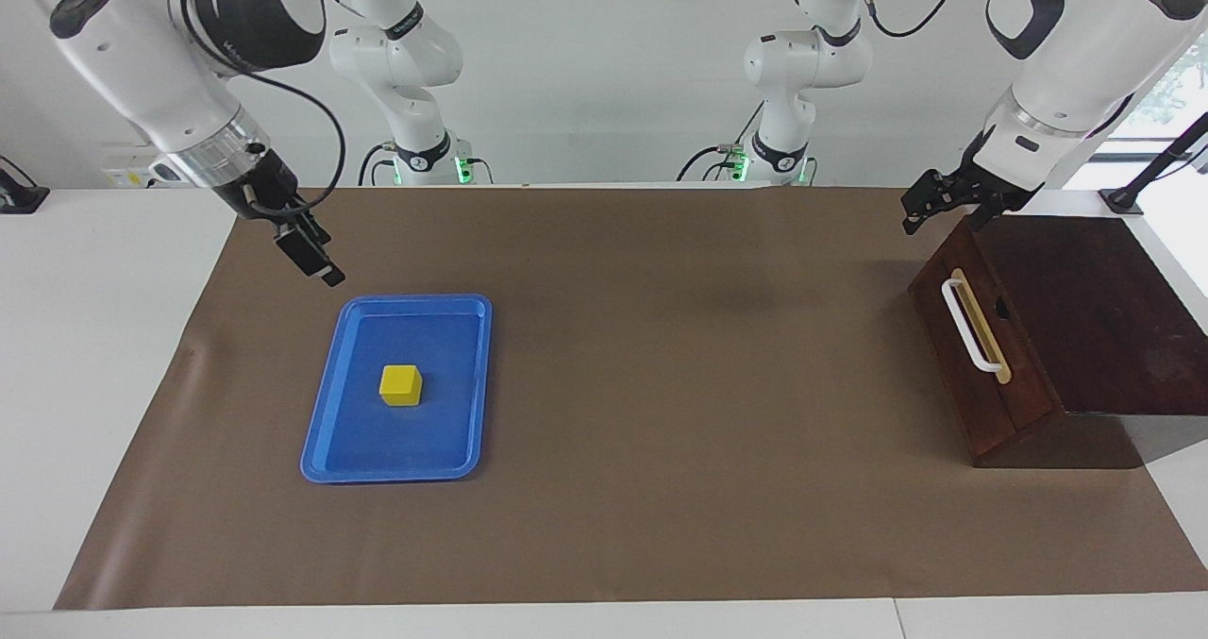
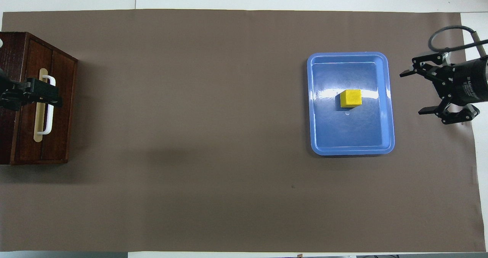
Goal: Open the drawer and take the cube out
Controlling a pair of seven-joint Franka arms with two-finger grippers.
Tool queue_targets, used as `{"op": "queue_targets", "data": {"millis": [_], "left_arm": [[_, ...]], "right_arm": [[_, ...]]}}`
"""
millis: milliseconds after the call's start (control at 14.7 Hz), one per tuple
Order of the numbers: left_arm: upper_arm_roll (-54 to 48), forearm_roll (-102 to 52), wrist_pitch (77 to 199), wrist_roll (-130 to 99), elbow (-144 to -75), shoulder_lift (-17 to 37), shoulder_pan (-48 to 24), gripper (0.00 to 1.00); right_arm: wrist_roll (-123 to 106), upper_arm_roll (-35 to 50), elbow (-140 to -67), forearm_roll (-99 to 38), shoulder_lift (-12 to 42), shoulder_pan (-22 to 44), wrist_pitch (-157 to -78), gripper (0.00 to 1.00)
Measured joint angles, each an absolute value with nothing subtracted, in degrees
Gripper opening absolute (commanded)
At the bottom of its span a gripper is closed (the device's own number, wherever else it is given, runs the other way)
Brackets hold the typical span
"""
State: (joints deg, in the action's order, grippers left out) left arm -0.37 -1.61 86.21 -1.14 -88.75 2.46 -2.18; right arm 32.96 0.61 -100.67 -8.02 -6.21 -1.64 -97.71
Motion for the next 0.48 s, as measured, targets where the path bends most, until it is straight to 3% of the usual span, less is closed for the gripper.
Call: {"op": "queue_targets", "data": {"millis": [204,475], "left_arm": [[-0.3,-1.6,86.2,-1.1,-88.8,2.5,-2.1,1.0],[-0.4,-1.6,86.2,-0.4,-88.9,2.5,-2.2,1.0]], "right_arm": [[13.7,1.0,-100.7,-0.8,-8.5,-1.7,-94.8,1.0],[4.3,1.1,-101.0,0.1,-8.8,-1.7,-93.7,1.0]]}}
